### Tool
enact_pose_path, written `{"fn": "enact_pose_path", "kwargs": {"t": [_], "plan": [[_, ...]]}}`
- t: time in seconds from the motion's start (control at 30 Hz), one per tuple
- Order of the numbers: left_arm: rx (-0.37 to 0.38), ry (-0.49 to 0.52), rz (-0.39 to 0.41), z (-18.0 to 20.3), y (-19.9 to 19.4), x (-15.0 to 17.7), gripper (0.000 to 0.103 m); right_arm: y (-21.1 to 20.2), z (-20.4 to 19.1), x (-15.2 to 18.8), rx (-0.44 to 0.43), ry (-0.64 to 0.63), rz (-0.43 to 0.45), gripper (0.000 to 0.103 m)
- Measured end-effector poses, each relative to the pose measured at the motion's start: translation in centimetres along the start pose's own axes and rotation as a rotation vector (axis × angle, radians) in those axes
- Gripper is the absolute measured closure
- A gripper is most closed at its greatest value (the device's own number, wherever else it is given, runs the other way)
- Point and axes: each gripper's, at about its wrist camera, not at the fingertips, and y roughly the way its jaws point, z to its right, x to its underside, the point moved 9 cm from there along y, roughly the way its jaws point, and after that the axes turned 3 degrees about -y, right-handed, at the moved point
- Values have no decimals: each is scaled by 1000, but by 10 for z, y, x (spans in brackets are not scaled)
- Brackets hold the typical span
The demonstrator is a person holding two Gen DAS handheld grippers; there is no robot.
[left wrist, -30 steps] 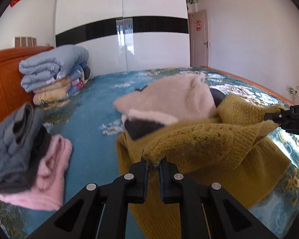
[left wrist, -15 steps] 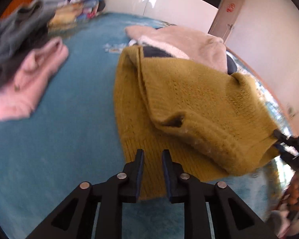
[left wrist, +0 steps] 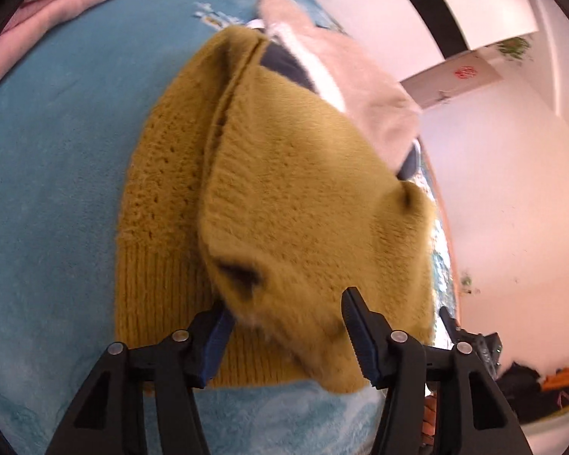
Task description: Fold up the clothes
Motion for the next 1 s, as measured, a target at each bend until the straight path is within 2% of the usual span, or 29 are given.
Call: {"fn": "enact_pose_path", "kwargs": {"t": [0.07, 0.1, 0.13, 0.17, 0.2, 0.27, 0.33, 0.4, 0.5, 0.6, 0.7, 0.77, 0.8, 0.9, 0.93, 1.0], "plan": [[5, -25, 11, 1, -2, -4, 72, 8, -3, -6, -17, 25, -3, 56], [24, -30, 17, 5, -7, -6, 77, 12, -4, -9, -25, 37, -5, 56], [43, -36, 23, 8, -11, -9, 87, 15, -5, -11, -30, 47, -10, 63], [62, -42, 29, 11, -15, -11, 90, 18, -6, -12, -27, 53, -16, 73], [81, -47, 35, 15, -20, -13, 91, 19, -8, -13, -20, 52, -22, 94], [118, -58, 47, 21, -29, -18, 92, 12, -21, -18, -39, 32, -10, 94], [213, -47, 70, 42, -51, -26, 92, -7, -44, -25, -103, -8, 31, 94], [289, -5, 109, 68, -78, -37, 92, -31, -73, -33, -178, -50, 77, 94], [361, 69, 160, 102, -113, -57, 92, -61, -118, -51, -264, -127, 137, 94], [339, 105, 162, 125, -115, -95, 92, -56, -150, -79, -249, -185, 129, 94], [268, 107, 151, 144, -91, -149, 92, -25, -166, -116, -160, -208, 94, 94], [223, 111, 182, 156, -85, -189, 92, 3, -179, -147, -84, -212, 73, 94], [226, 125, 215, 164, -90, -203, 92, 8, -186, -161, -72, -216, 84, 94], [318, 186, 311, 180, -116, -211, 92, 3, -219, -180, -142, -284, 172, 94], [316, 218, 326, 176, -119, -205, 92, -1, -226, -175, -164, -325, 189, 94], [255, 268, 330, 157, -113, -191, 92, -2, -224, -159, -144, -409, 189, 94]]}}
